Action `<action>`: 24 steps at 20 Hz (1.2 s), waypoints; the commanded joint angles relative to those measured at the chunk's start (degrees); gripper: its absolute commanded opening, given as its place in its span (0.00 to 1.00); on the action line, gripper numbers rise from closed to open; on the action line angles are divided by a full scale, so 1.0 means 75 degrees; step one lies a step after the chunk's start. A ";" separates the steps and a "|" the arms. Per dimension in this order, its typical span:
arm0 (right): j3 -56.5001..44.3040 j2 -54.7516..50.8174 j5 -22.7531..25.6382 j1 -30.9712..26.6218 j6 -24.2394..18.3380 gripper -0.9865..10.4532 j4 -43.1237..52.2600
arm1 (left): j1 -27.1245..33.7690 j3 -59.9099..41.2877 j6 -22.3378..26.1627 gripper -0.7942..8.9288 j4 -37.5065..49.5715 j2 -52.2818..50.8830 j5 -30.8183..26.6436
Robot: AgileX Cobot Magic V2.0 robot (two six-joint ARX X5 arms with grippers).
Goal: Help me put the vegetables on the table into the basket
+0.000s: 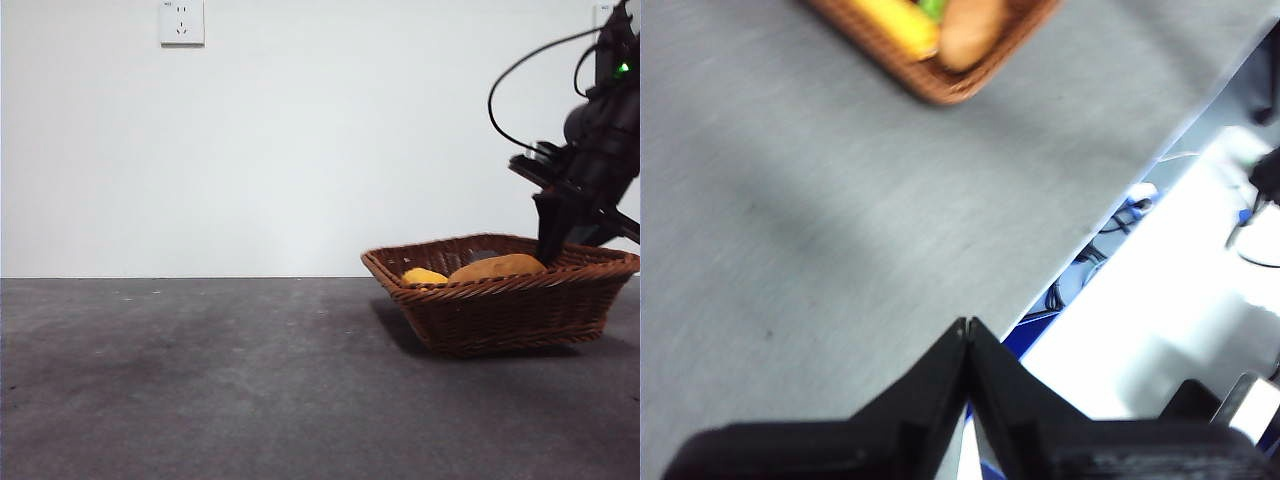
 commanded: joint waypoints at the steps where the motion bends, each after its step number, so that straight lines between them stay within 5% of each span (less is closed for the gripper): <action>1: 0.0035 0.0192 -0.0061 -0.0055 -0.0166 0.07 0.0020 | -0.0009 -0.0087 -0.0213 0.08 0.0041 -0.0353 -0.0058; 4: 0.0035 0.0233 0.0000 -0.0055 -0.0172 0.07 0.0041 | -0.0009 -0.0087 -0.0289 0.08 0.0041 -0.0682 -0.0184; 5: 0.0035 0.0233 0.0143 -0.0055 -0.0163 0.15 0.0093 | -0.0009 -0.0087 -0.0297 0.08 0.0041 -0.0752 -0.0184; 8: 0.0038 0.0227 0.0565 -0.0055 -0.0052 0.76 -0.0023 | -0.0009 -0.0087 -0.0297 0.08 0.0041 -0.0813 -0.0169; 9: 0.0041 0.0184 0.0568 -0.0055 0.0017 0.78 -0.0032 | -0.0009 -0.0087 -0.0297 0.08 0.0038 -0.0813 -0.0169; 17: 0.0044 -0.2704 0.1408 -0.0064 0.0297 0.77 -0.1142 | -0.0009 -0.0087 0.0052 0.08 0.0041 -0.1180 -0.0871; 20: 0.0044 -0.4465 0.1673 -0.0041 0.0321 0.48 -0.1766 | -0.0009 -0.0085 0.0047 0.08 0.0041 -0.1320 -0.0968; 22: 0.0038 -0.5546 0.1903 -0.0044 0.0326 0.14 -0.1897 | -0.0012 -0.0082 0.0000 0.08 0.0041 -0.1323 -0.0965; 24: 0.0038 -0.6566 0.1970 -0.0044 0.0323 0.08 -0.1897 | -0.0009 -0.0082 0.0003 0.08 0.0041 -0.1309 -0.0965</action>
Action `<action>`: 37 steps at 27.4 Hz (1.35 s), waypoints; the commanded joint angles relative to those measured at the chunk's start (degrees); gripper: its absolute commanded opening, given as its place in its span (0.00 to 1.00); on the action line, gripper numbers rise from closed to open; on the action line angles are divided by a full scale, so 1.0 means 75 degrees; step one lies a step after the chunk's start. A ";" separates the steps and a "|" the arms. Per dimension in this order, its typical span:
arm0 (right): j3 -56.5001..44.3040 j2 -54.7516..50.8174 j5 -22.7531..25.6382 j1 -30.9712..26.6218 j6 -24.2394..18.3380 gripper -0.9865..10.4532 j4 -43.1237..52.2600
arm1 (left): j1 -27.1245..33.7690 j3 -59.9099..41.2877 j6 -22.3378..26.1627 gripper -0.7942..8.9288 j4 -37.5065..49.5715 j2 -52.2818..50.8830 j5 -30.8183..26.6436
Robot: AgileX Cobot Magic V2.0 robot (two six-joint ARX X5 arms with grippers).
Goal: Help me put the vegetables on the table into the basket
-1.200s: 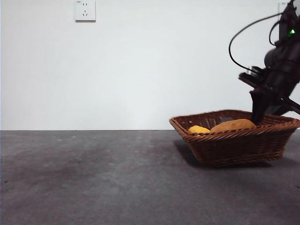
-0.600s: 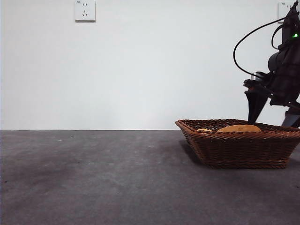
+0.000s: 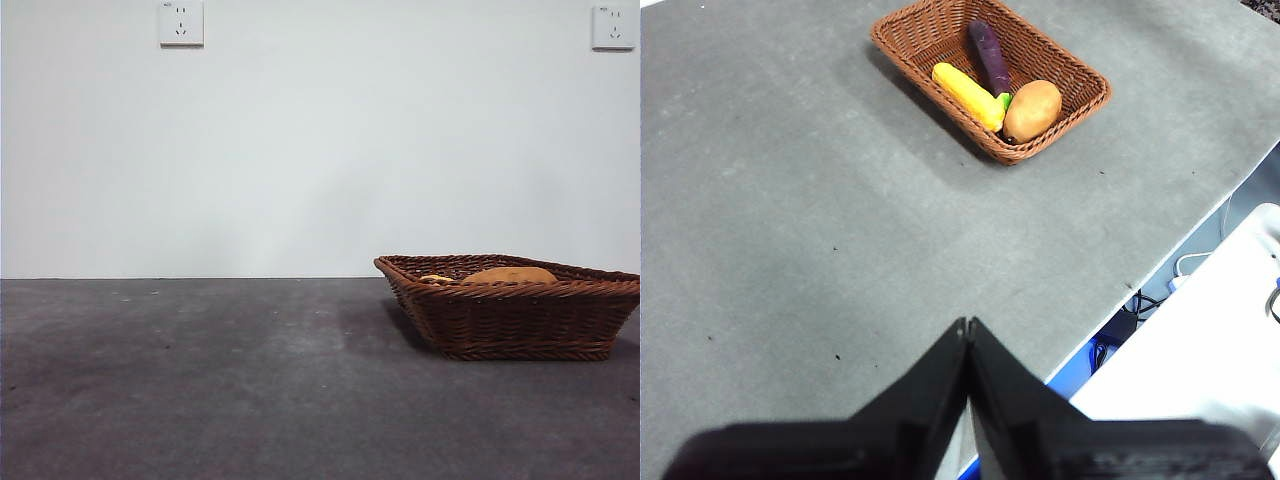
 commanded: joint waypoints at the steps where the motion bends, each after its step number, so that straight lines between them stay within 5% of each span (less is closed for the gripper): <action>1: 0.0006 -0.0994 0.0073 0.0012 0.0026 0.08 -0.0169 | -0.0009 -0.0044 0.0041 0.08 0.0035 -0.0006 -0.0020; 7: 0.0006 -0.2556 0.0498 0.0012 0.0015 0.09 -0.0169 | -0.0009 -0.0044 0.0041 0.08 0.0035 0.0315 -0.0023; 14: 0.0006 -0.2346 0.0682 0.0012 0.0020 0.09 -0.0169 | 0.0050 -0.0044 0.0041 0.08 0.0038 0.1122 -0.0026; 20: 0.0006 -0.1687 0.0685 0.0012 0.0020 0.09 -0.0169 | 0.1387 -0.0047 0.0460 0.08 0.0058 0.1308 0.0055; 23: 0.0006 -0.1084 0.0685 0.0012 0.0020 0.09 -0.0169 | 0.3261 -0.0991 0.1271 0.08 0.2224 0.0813 0.0370; 26: 0.0006 -0.0481 0.0685 0.0012 0.0020 0.09 -0.0169 | 0.4852 -0.3541 0.2122 0.08 0.5138 -0.0463 0.1023; 30: 0.0006 0.0332 0.0685 0.0012 0.0020 0.09 -0.0166 | 0.6318 -0.7455 0.1594 0.08 0.8650 -0.2442 0.1040; 33: 0.0006 0.0828 0.0682 0.0012 0.0020 0.09 -0.0166 | 0.6630 -0.9433 0.1014 0.08 0.9713 -0.3657 0.1020; 37: 0.0006 0.1288 0.0685 0.0006 0.0020 0.09 -0.0163 | 0.6790 -1.0316 0.1017 0.08 0.9512 -0.4607 0.1011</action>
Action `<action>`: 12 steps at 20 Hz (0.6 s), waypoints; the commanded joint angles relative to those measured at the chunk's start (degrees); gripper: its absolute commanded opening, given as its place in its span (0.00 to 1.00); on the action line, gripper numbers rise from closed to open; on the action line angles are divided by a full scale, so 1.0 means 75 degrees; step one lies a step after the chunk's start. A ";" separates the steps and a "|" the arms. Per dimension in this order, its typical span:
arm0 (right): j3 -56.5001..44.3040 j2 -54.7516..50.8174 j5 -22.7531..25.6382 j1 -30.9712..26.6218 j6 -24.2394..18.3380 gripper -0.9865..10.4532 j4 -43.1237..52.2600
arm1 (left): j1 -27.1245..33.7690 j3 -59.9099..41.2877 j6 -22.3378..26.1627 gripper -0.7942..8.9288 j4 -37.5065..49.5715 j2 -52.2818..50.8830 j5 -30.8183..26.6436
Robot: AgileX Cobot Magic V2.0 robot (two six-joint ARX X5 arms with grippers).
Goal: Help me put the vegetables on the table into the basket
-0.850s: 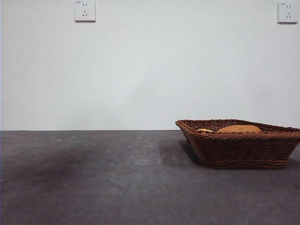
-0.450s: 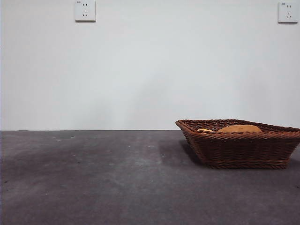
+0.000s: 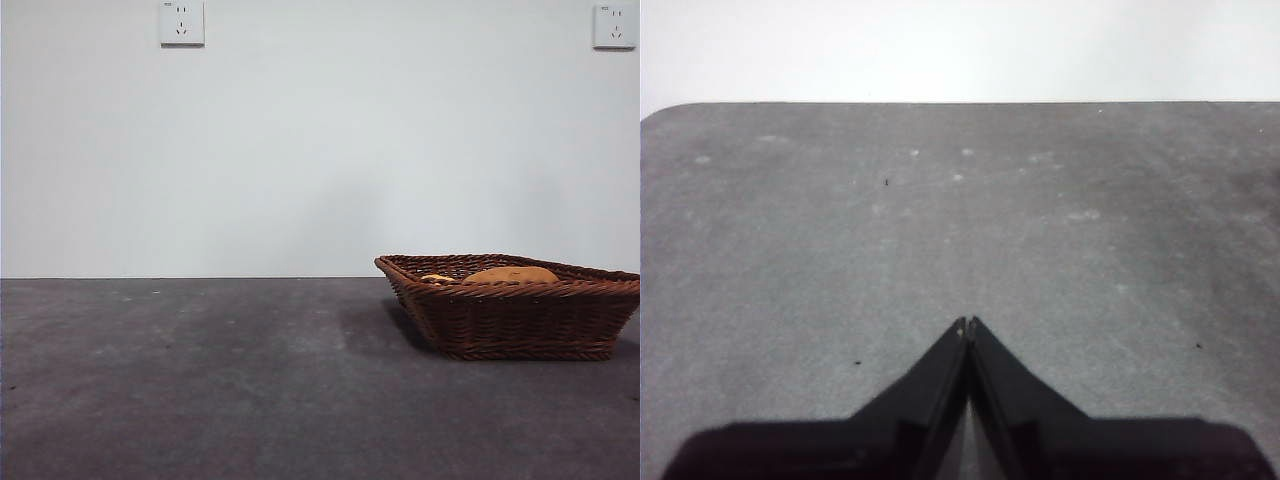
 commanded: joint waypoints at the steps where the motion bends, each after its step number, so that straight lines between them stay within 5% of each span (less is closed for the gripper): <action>1: -0.0026 0.0189 0.0029 0.0003 0.0023 0.09 -0.0146 | 0.0117 -0.0184 -0.0070 0.08 0.0067 -0.0312 -0.0050; 12: -0.0026 0.0326 0.0029 0.0003 0.0020 0.09 0.2323 | 0.0259 -0.0376 0.0070 0.08 -0.0560 -0.1061 -0.0070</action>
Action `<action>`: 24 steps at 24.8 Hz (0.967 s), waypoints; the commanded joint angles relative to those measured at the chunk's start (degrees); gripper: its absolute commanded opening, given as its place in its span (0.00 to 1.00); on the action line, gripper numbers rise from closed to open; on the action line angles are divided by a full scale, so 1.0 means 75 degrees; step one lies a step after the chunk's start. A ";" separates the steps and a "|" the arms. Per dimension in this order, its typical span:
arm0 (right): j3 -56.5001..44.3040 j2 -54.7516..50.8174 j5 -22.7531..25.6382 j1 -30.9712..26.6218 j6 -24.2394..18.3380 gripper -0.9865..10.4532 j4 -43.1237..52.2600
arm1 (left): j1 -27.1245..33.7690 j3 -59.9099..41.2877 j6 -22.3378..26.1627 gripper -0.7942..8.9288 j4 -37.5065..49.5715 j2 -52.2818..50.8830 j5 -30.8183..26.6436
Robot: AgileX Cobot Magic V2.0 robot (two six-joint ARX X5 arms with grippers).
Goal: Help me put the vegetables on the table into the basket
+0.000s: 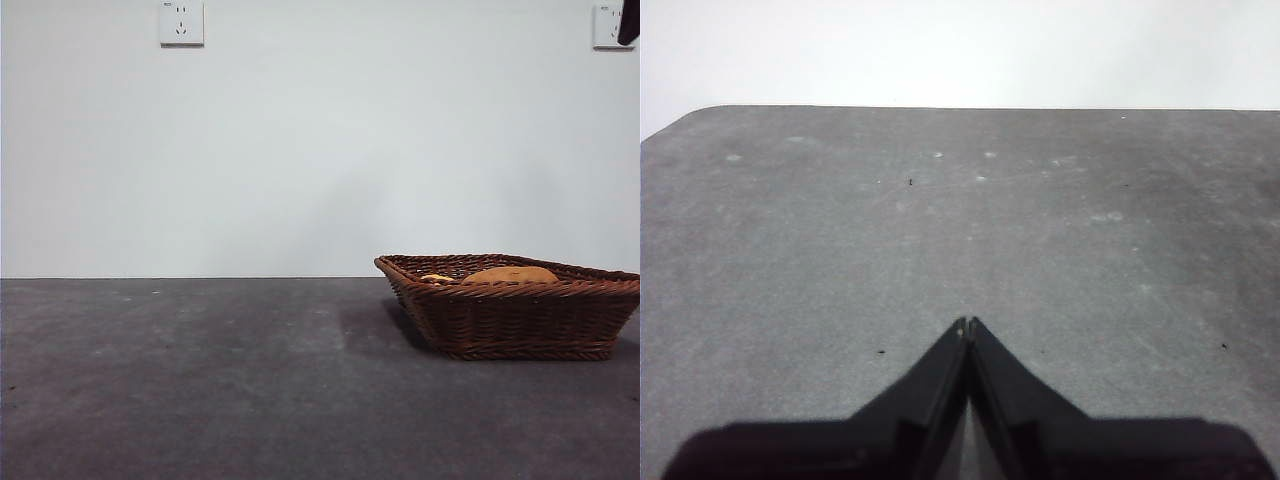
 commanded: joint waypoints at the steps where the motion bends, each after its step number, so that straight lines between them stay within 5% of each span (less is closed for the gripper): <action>1: -0.0026 0.0061 0.0029 0.0006 0.0023 0.09 0.0507 | 0.0026 -0.0082 0.0079 0.08 0.0052 -0.0009 0.0000; 11: -0.0050 0.0163 0.0009 -0.0023 0.0023 0.09 0.1457 | 0.0026 -0.0082 0.0079 0.08 0.0058 0.0233 0.0003; 15: -0.0382 -0.0708 0.1116 -0.0175 0.0017 0.09 0.1553 | 0.0023 -0.0082 0.0079 0.08 0.0050 0.0370 0.0000; 17: -0.1399 -0.1900 0.1105 -0.0023 0.0020 0.09 0.2401 | 0.0023 -0.0082 0.0079 0.08 0.0052 0.0388 0.0023; 24: -0.6985 -0.5537 0.1116 0.0003 0.0017 0.09 0.8434 | 0.0023 -0.0082 0.0079 0.08 0.0047 0.0455 0.0023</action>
